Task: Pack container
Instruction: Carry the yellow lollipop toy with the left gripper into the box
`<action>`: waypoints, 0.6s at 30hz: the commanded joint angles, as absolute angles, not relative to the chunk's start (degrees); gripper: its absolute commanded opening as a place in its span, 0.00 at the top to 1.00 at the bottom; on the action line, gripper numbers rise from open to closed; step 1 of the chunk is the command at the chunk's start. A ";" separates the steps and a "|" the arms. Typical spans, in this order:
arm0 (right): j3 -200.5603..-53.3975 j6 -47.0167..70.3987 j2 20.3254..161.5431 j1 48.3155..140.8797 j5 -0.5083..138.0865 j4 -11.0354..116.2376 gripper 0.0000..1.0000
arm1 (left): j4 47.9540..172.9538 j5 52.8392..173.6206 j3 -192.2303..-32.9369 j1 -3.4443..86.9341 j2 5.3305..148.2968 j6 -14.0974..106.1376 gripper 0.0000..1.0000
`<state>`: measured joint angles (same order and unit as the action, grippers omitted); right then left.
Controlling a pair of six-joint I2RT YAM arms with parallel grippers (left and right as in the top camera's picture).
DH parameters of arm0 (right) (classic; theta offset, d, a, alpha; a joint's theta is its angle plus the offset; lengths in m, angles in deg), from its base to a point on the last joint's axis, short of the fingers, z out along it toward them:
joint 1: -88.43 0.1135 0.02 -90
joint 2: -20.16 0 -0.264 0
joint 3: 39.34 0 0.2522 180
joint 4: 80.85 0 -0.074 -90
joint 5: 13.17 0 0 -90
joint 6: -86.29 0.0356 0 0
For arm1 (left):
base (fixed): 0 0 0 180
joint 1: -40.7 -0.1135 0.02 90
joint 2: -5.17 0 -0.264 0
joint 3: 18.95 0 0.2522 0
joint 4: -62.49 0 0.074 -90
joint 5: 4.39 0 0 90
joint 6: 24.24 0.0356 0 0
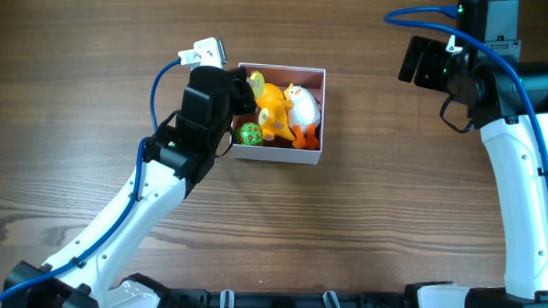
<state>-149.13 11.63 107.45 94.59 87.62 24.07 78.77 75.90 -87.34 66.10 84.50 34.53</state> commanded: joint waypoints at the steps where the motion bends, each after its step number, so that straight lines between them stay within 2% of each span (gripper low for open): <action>1: -149.11 11.32 107.80 94.56 88.43 24.07 0.00 | 77.85 71.77 -87.58 66.37 88.04 38.69 0.96; 6: -149.11 11.32 107.80 94.56 88.43 24.07 0.00 | 73.18 72.27 -87.58 66.50 94.70 41.35 0.96; 11: -149.11 11.34 107.80 94.56 88.43 24.07 0.00 | 76.02 72.27 -87.58 66.85 96.43 41.38 0.93; 13: -149.11 11.32 107.82 94.56 88.43 24.07 0.00 | 78.93 72.25 -87.58 67.22 96.41 41.40 0.65; 15: -149.11 11.32 107.80 94.56 88.43 24.07 0.00 | 82.29 72.25 -87.58 67.87 96.41 41.40 0.62; 16: -149.11 11.32 107.80 94.56 88.43 24.07 0.00 | 83.01 72.25 -87.58 68.18 96.41 41.42 0.57; 18: -149.11 11.32 107.82 94.56 88.43 24.07 0.00 | 84.08 72.27 -87.58 69.10 96.39 41.88 0.52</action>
